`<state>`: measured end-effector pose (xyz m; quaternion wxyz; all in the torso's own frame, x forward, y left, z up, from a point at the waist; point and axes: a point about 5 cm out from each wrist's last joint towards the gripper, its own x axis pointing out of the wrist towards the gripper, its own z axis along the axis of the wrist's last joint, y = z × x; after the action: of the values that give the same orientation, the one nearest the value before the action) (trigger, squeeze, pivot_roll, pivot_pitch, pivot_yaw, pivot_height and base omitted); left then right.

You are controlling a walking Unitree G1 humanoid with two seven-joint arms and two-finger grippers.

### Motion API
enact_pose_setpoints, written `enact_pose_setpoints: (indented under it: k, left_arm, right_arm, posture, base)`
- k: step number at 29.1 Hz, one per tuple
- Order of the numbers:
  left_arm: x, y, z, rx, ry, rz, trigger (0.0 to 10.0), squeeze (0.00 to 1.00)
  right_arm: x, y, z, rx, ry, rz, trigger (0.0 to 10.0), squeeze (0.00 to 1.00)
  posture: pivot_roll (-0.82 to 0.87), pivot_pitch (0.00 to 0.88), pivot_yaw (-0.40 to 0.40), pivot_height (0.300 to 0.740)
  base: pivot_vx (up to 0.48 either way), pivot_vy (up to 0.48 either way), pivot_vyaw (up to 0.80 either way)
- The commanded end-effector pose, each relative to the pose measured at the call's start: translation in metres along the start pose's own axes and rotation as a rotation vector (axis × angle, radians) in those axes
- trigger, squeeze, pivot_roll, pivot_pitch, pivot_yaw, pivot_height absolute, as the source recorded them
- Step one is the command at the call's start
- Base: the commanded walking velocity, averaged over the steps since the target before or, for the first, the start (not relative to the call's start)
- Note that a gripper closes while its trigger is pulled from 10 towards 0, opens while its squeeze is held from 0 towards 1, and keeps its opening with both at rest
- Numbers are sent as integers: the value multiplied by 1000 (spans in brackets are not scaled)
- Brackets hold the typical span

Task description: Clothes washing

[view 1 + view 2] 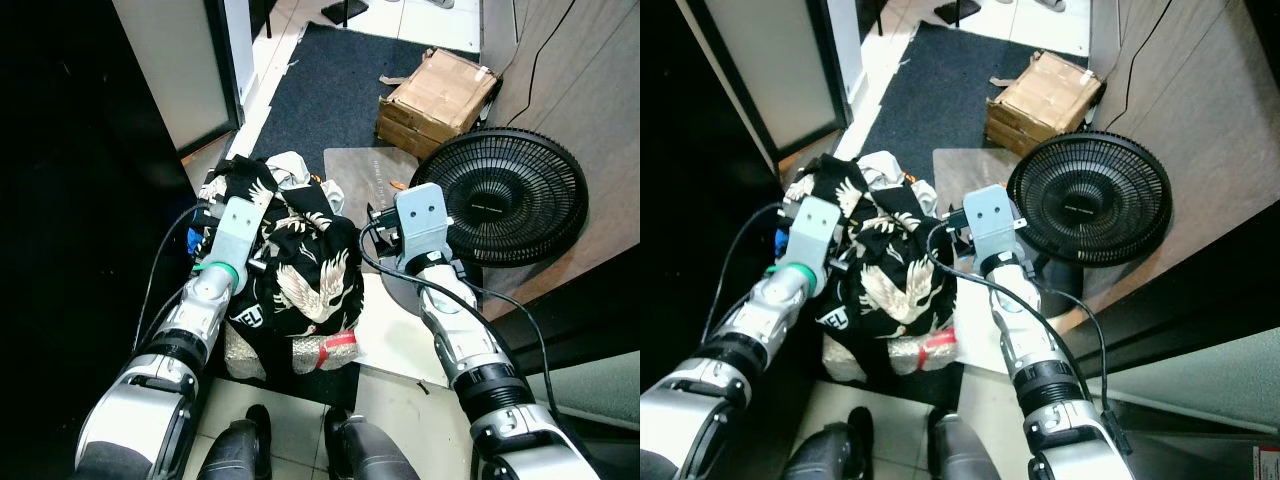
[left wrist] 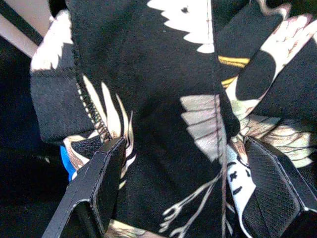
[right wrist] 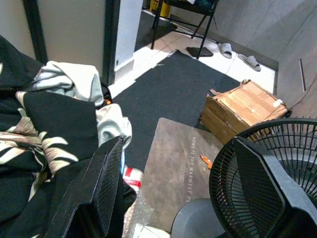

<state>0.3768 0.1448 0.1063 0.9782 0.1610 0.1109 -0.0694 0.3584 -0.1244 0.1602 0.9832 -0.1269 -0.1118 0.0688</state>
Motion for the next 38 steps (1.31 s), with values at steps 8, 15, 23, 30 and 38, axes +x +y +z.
enact_pose_setpoints:
  k: [8, 15, 23, 30, 38]
  left_arm:
    - [-7, 1, -22, -27, 53, 13, 0, 0]
    - [-6, 1, -17, -35, 35, 15, 0, 0]
    - [-4, 7, -8, -57, -2, 40, 0, 0]
    - [-6, 17, 27, -173, -172, 48, 10000, 0]
    - [-34, 4, 89, -261, -467, -88, 10000, 0]
  right_arm:
    - [-9, 1, -10, 5, 48, 9, 10000, 0]
    - [-8, 1, -10, 8, 52, 6, 10000, 0]
    - [-5, 0, -8, 10, 52, 1, 10000, 0]
    - [3, 0, 0, 16, 27, -4, 10000, 0]
    - [5, -1, 10, 33, -15, -17, 10000, 0]
  posture:
    - [-64, 344, 29, 740]
    - [-61, 340, 30, 740]
    - [-55, 322, 31, 740]
    - [-40, 275, 32, 740]
    - [-25, 226, 37, 740]
  base:
    - [0, 0, 0]
    - [0, 0, 0]
    - [0, 0, 0]
    - [0, 0, 0]
    - [0, 0, 0]
